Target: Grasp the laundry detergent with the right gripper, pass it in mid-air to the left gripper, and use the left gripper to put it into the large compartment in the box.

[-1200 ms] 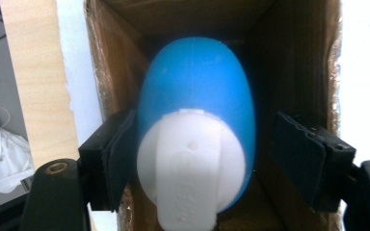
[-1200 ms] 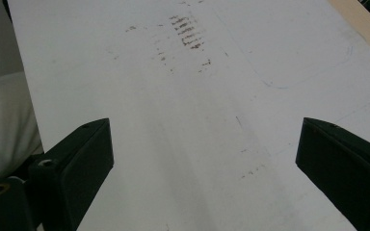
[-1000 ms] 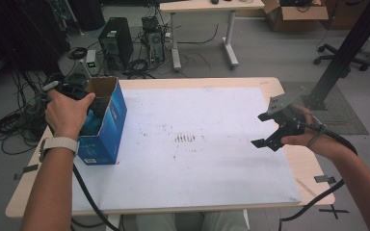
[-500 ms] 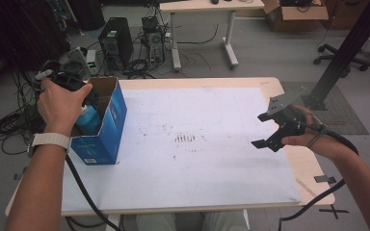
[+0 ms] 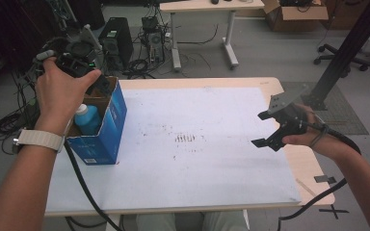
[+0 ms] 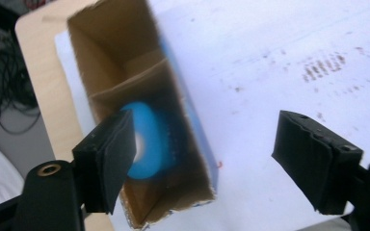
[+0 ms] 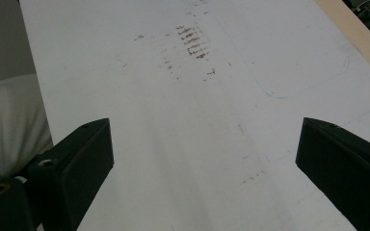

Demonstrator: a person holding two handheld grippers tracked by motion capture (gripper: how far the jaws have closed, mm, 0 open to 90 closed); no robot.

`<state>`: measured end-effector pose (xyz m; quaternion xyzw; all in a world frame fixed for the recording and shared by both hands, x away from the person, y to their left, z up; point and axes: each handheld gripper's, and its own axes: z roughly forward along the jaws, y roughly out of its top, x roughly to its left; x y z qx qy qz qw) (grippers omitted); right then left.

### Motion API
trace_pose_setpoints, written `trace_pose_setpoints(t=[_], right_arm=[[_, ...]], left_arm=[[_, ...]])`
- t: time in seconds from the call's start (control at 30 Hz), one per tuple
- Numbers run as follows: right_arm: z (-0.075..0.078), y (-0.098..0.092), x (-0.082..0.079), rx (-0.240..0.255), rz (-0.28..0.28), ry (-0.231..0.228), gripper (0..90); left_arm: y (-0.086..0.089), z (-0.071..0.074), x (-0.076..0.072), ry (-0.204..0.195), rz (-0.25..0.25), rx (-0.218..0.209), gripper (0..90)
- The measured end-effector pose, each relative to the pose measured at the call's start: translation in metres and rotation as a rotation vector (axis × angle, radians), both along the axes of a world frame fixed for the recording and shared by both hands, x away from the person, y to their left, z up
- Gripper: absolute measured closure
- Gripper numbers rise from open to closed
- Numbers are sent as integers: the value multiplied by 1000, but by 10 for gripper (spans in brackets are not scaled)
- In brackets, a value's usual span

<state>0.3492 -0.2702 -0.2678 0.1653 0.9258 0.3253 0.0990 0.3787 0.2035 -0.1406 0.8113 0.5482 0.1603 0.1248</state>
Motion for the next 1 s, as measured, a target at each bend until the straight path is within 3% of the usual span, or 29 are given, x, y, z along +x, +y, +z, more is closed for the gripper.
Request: trace_pose_setpoints(t=[0.2,0.47,1.0], right_arm=[[3,0,-3,6,-1,-9,61],[5,-3,-5,11,-6,-13,60],[9,-4,-7,20,-12,-18,60]], left_arm=[[-24,11,-12,-20,-91,9,227],[-52,12,-22,16,-200,18,194],[-81,0,-43,40,-323,4,167]])
